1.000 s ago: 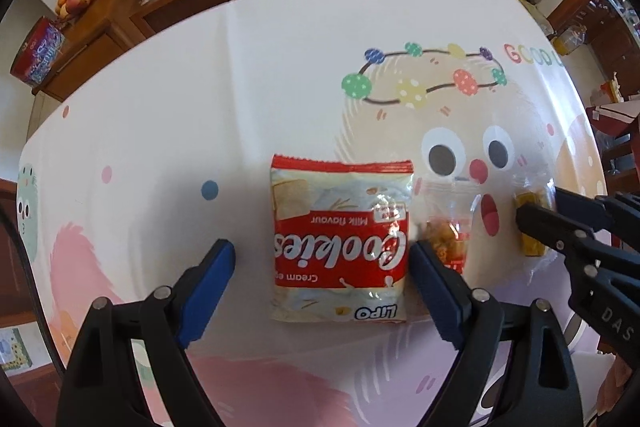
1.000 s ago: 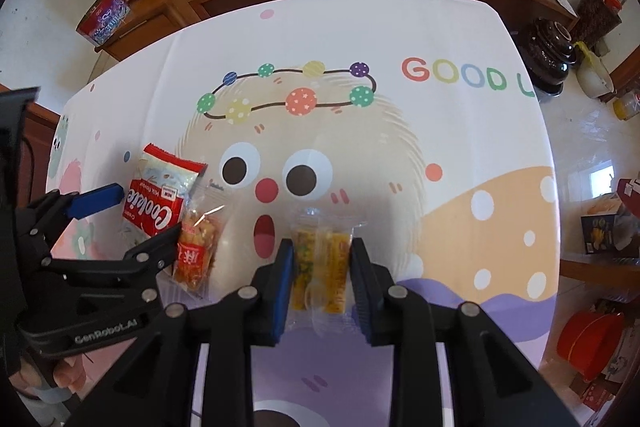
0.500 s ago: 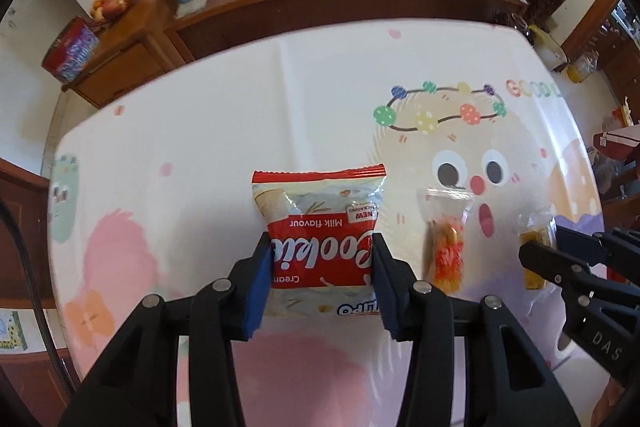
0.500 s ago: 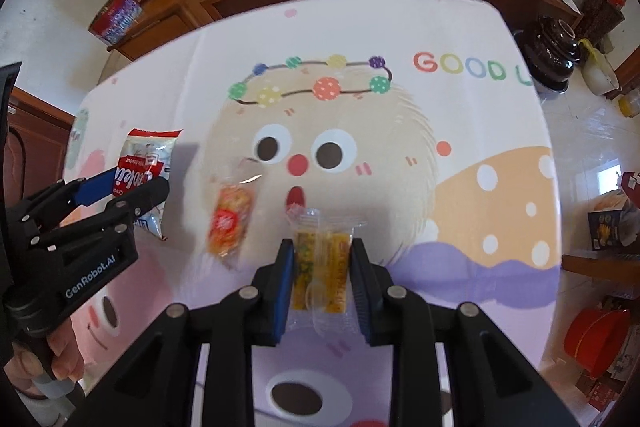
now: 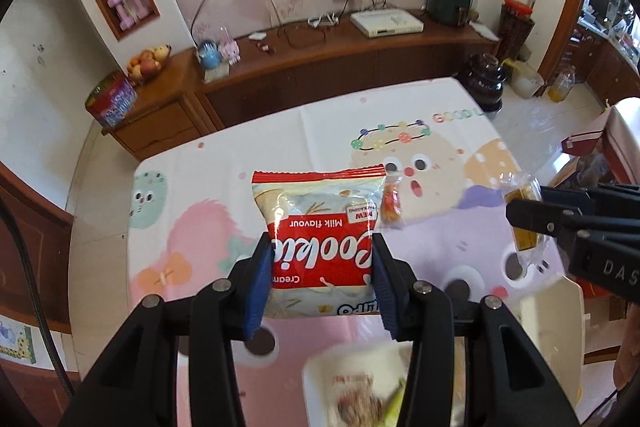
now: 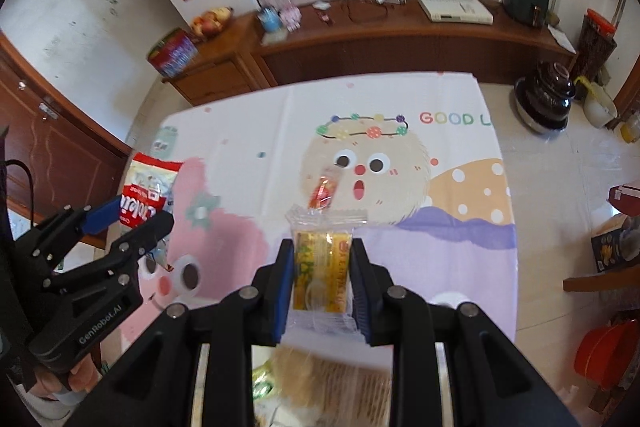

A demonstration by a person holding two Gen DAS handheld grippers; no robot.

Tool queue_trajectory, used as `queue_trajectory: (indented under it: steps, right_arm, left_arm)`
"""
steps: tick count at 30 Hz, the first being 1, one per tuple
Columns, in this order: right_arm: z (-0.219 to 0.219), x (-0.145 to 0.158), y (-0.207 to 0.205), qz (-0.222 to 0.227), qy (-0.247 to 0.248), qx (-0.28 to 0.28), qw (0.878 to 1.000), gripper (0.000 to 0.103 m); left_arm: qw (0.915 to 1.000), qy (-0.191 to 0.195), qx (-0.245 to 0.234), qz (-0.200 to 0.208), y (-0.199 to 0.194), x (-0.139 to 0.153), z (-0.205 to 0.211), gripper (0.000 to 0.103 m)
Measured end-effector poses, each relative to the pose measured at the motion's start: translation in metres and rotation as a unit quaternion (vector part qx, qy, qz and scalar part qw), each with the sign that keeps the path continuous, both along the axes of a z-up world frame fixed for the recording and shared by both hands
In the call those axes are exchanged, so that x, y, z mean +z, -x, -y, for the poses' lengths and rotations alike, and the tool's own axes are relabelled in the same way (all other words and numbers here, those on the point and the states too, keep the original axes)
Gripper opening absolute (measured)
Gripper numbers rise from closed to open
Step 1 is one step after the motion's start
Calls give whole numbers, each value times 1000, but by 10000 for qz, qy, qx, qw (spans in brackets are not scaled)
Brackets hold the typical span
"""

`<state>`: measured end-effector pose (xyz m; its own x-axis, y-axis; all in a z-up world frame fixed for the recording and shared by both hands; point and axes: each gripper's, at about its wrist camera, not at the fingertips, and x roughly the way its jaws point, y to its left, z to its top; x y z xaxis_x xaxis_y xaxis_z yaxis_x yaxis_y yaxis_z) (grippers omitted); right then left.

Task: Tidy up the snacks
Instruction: 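Carry both snacks over the white tray and release them inside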

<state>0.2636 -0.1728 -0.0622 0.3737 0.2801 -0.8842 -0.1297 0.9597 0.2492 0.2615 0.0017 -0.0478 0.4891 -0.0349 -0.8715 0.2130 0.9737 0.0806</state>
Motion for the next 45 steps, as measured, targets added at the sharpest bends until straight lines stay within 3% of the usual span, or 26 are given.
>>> queue_trajectory:
  steps: [7, 12, 18, 23, 32, 43, 44, 45]
  right_arm:
    - [8, 41, 69, 434, -329, -9, 9985, 27]
    - [10, 49, 125, 608, -492, 56, 9969, 27]
    - [-1, 42, 180, 842, -326, 190, 9957, 27]
    - [-12, 12, 210, 662, -222, 353, 9969, 27]
    - [-16, -42, 218, 164, -232, 322, 9991, 28]
    - [-18, -60, 209, -2, -160, 214, 9996, 28]
    - [-17, -60, 207, 15, -122, 154, 9998, 28]
    - [-16, -60, 207, 21, -96, 108, 9999, 29]
  left_arm:
    - [9993, 154, -126, 303, 77, 32, -6, 45]
    - [9983, 129, -184, 543, 126, 37, -6, 45]
    - [9975, 333, -67, 621, 174, 23, -7, 45]
    - [9977, 541, 108, 404, 194, -8, -6, 45]
    - [9989, 451, 102, -56, 207, -59, 10, 45]
    - [9991, 316, 123, -252, 201, -77, 16, 46]
    - [9991, 301, 129, -256, 200, -78, 16, 49]
    - [9991, 303, 130, -264, 199, -79, 17, 59]
